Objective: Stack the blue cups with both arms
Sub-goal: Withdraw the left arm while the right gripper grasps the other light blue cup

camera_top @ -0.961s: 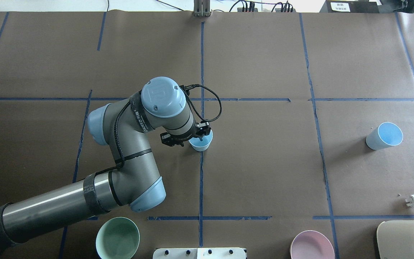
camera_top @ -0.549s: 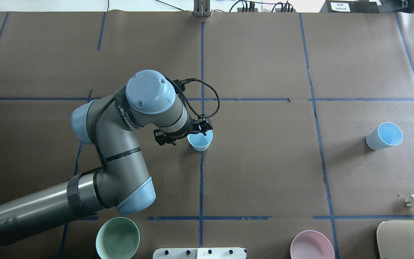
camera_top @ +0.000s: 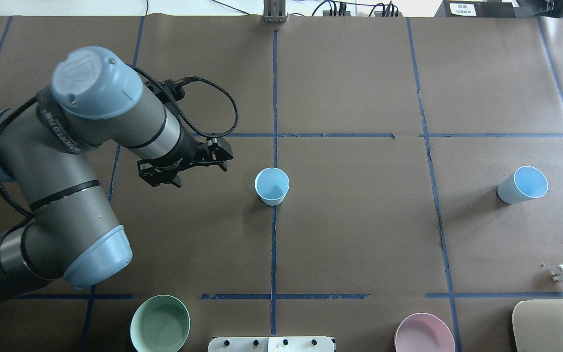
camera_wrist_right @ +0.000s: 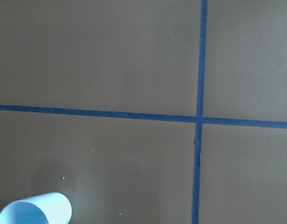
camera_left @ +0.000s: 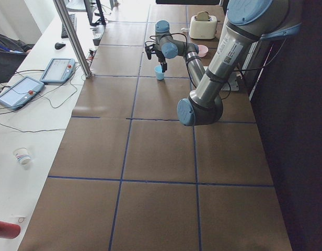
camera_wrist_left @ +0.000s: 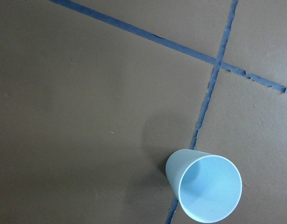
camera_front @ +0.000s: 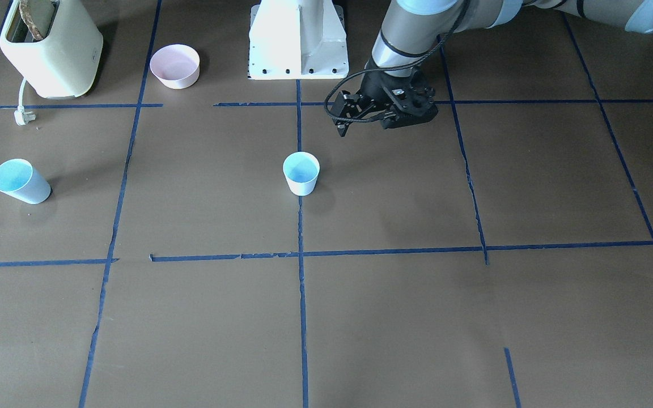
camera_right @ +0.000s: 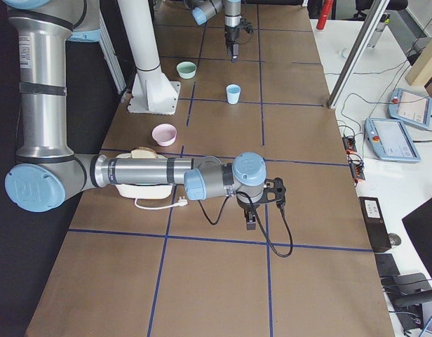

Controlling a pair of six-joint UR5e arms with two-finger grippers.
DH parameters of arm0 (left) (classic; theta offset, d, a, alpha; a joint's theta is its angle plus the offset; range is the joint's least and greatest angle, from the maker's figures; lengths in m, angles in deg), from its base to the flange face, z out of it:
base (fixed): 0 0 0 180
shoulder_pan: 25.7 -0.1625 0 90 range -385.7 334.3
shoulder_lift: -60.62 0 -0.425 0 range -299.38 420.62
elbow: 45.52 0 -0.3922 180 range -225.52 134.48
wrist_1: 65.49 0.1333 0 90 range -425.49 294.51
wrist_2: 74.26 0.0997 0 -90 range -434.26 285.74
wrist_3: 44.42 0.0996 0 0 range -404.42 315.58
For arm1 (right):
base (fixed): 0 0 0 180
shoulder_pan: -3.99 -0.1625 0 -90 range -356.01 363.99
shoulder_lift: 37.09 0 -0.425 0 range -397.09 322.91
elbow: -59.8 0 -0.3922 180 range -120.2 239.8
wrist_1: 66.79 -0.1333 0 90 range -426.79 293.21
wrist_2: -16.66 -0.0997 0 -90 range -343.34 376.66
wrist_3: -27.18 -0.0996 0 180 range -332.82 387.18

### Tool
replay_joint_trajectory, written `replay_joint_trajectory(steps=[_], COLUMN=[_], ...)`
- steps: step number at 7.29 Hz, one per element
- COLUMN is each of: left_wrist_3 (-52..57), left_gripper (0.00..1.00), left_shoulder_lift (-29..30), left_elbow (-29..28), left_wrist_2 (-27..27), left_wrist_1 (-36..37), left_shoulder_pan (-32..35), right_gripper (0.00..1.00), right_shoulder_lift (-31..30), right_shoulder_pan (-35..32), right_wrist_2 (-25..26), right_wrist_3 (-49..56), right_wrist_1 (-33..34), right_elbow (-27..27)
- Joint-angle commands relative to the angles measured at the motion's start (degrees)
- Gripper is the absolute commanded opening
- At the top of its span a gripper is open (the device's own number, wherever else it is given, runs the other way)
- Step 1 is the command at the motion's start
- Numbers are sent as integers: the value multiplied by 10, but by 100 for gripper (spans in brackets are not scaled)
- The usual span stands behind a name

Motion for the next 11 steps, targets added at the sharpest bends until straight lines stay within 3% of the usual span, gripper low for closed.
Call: replay_joint_trajectory(steps=[1,3,11], left_wrist_3=[85,97,97], left_gripper=[100,100,100], left_shoulder_lift=[-33,-73,-83], left_elbow=[89,129,140], left_wrist_2=[-2,-2,-2], left_wrist_1=[99,120,120], left_shoulder_pan=[33,54,61], right_gripper=[100,100,100], right_shoulder_lift=[-11,-11,-50], right_shoulder_pan=[78,140,232], right_wrist_2=[3,8,59], right_wrist_3=[-194,-267,-268], right_wrist_1=[-154,-208,-203], right_elbow=[0,6,-6])
